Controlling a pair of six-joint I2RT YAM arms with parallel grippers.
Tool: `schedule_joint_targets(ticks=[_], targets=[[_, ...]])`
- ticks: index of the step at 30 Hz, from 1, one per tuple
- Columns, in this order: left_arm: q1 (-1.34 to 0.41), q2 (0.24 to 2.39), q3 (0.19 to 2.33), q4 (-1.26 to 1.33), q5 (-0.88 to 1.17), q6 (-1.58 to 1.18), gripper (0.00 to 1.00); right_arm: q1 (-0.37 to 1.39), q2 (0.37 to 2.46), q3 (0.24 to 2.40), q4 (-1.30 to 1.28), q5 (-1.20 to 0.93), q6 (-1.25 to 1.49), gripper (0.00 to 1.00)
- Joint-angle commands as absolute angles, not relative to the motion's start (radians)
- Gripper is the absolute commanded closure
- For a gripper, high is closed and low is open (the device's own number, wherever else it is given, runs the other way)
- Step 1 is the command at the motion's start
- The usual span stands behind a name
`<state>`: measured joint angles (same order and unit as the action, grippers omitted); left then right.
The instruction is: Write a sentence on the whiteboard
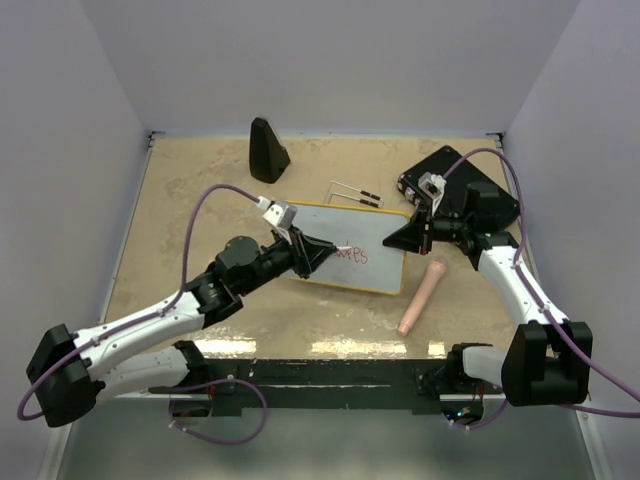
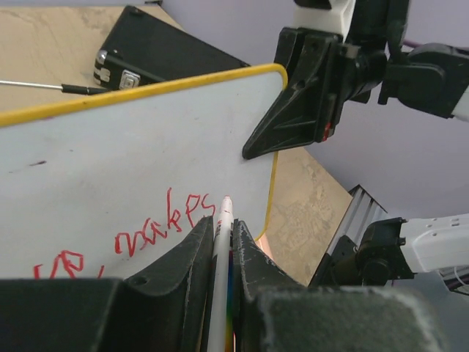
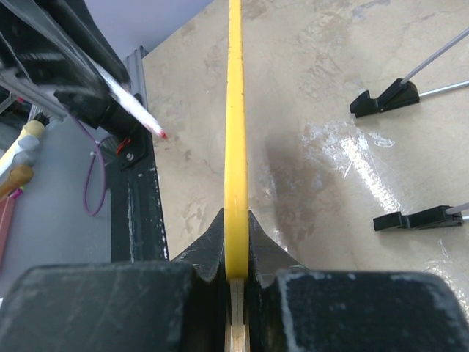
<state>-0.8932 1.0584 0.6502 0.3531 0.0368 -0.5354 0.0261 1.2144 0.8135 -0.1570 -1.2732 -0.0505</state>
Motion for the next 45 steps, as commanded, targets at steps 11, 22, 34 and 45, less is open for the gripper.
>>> schedule_joint_targets(ticks=[11, 22, 34, 45], targets=[[-0.736, 0.704, 0.565, 0.216, 0.07, -0.497, 1.0, 0.028, 1.207, 0.952, -0.414, -1.273, -0.322, 1.0], [-0.73, 0.499, 0.387, 0.291, 0.095, -0.509, 1.0, 0.028, 1.256, 1.057, -0.624, -1.217, -0.451, 1.0], [-0.732, 0.445, 0.242, 0.4, 0.126, -0.569, 1.0, 0.028, 1.249, 1.058, -0.627, -1.167, -0.413, 1.0], [-0.73, 0.67, 0.232, 0.596, 0.146, -0.555, 1.0, 0.028, 1.261, 1.043, -0.623, -1.19, -0.437, 1.0]])
